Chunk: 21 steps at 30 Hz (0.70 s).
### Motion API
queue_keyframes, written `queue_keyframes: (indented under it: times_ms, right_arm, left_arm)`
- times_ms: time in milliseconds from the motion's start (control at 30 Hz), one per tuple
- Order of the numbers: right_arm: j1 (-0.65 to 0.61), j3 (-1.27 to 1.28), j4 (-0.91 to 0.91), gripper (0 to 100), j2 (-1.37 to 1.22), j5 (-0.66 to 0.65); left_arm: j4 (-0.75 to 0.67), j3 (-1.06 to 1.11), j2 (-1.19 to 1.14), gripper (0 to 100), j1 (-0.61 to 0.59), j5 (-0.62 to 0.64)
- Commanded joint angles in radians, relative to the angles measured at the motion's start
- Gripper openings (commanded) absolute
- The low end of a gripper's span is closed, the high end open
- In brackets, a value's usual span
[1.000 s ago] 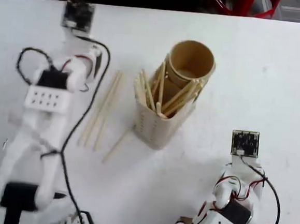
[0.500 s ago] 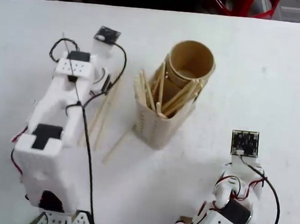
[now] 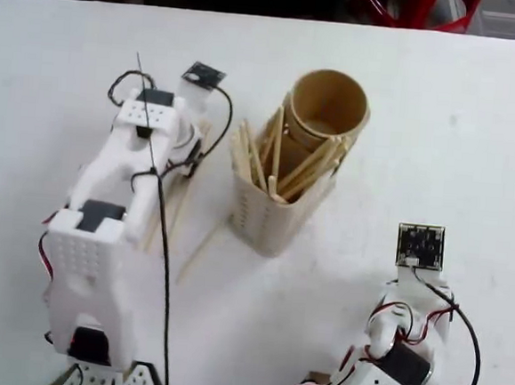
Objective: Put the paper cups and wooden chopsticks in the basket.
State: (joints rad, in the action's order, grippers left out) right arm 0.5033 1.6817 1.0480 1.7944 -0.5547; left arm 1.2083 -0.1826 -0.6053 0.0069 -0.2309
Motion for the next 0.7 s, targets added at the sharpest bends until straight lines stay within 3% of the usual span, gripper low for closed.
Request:
queue_keyframes:
  times_ms: [0, 167, 367, 667]
  right_arm:
    - [0.012, 0.009, -0.018, 11.3, 0.008, -0.005]
    - [0.01, 0.009, -0.018, 11.3, 0.008, -0.005]
    - [0.012, 0.009, -0.018, 11.3, 0.008, -0.005]
    - [0.012, 0.009, -0.018, 11.3, 0.008, -0.005]
  left_arm:
    - [0.015, -0.075, -0.025, 13, 0.012, -0.003]
    - [0.117, -0.204, -0.12, 13, 0.007, 0.032]
    - [0.242, -0.396, -0.242, 3, -0.005, 0.044]
    - [0.275, -0.468, -0.252, 2, -0.054, 0.043]
